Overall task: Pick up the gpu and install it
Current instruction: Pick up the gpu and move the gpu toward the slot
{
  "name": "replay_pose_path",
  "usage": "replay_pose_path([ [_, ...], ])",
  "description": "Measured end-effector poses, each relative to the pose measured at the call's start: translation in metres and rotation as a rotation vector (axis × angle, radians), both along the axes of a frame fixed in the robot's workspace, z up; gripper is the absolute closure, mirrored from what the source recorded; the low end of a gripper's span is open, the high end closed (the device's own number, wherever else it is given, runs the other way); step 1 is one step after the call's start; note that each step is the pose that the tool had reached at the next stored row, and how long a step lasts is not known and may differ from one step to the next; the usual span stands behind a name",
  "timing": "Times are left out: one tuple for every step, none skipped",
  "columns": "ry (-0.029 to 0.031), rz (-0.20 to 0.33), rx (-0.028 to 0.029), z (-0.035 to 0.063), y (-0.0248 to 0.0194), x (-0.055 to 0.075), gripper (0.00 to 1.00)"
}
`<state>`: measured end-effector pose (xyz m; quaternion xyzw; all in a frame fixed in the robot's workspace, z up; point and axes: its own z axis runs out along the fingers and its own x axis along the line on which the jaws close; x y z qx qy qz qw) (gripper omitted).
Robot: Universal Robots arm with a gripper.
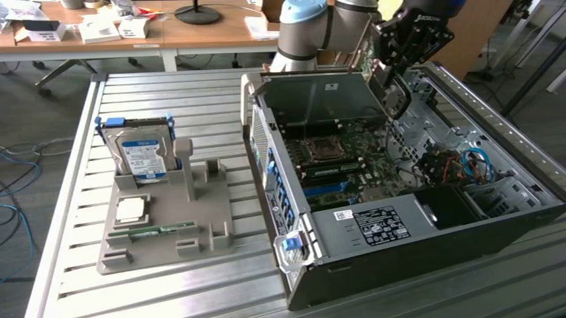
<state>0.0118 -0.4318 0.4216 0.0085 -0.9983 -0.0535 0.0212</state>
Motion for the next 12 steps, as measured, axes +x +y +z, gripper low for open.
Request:
replay_pose_path([
  [-0.0001,0.000,0.0002,0.0000,0.0000,0.0041,0.74],
  [0.0000,0.001,0.0002,-0.0001,0.0000,0.0062,0.74],
  [0.0000,0.001,0.0002,-0.0001,0.0000,0.0066,0.74],
  [0.0000,0.001,0.0003,-0.0001,0.0000,0.0067,0.74],
  [0.0000,0.002,0.0001,0.0000,0.0000,0.0071,0.74],
  [0.0000,0.003,0.0001,0.0000,0.0000,0.0074,0.74],
  [0.0001,0.006,0.0000,0.0000,0.0000,0.0076,0.74],
  [0.0001,0.008,-0.0001,0.0000,-0.0001,0.0076,0.74],
  [0.0001,0.011,-0.0001,0.0000,-0.0001,0.0076,0.74],
  [0.0001,0.014,-0.0001,-0.0001,-0.0001,0.0077,0.74],
  [0.0000,0.017,-0.0001,-0.0002,-0.0001,0.0077,0.74],
  [0.0000,0.018,-0.0003,-0.0002,-0.0001,0.0077,0.74],
])
